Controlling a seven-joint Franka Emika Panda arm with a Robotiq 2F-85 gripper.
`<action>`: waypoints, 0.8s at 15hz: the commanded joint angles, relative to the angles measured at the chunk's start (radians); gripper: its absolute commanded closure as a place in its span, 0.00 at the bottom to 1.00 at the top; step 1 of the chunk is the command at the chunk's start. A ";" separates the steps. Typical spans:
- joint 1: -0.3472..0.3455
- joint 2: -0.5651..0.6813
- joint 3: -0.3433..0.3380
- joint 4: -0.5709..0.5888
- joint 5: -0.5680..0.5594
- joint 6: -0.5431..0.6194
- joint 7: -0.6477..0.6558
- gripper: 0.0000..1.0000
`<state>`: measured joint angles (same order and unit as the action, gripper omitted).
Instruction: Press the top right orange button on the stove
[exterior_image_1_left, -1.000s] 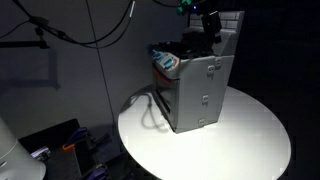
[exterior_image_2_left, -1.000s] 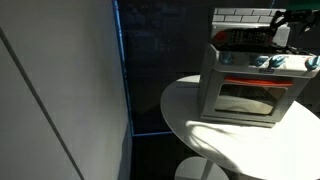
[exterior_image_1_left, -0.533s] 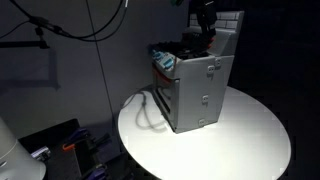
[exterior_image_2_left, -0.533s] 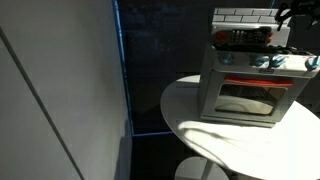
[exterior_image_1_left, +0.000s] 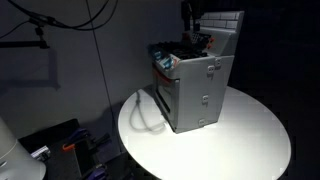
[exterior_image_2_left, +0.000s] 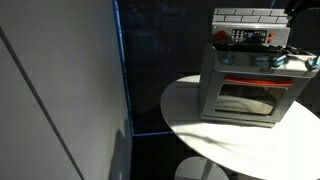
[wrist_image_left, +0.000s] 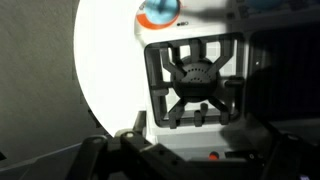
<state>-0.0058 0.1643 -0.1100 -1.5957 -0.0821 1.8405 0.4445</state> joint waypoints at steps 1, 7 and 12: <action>-0.029 -0.050 0.015 -0.016 0.064 -0.102 -0.138 0.00; -0.036 -0.133 0.014 -0.030 0.062 -0.223 -0.236 0.00; -0.036 -0.185 0.016 -0.031 0.056 -0.264 -0.252 0.00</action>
<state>-0.0256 0.0228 -0.1071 -1.6019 -0.0302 1.5993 0.2198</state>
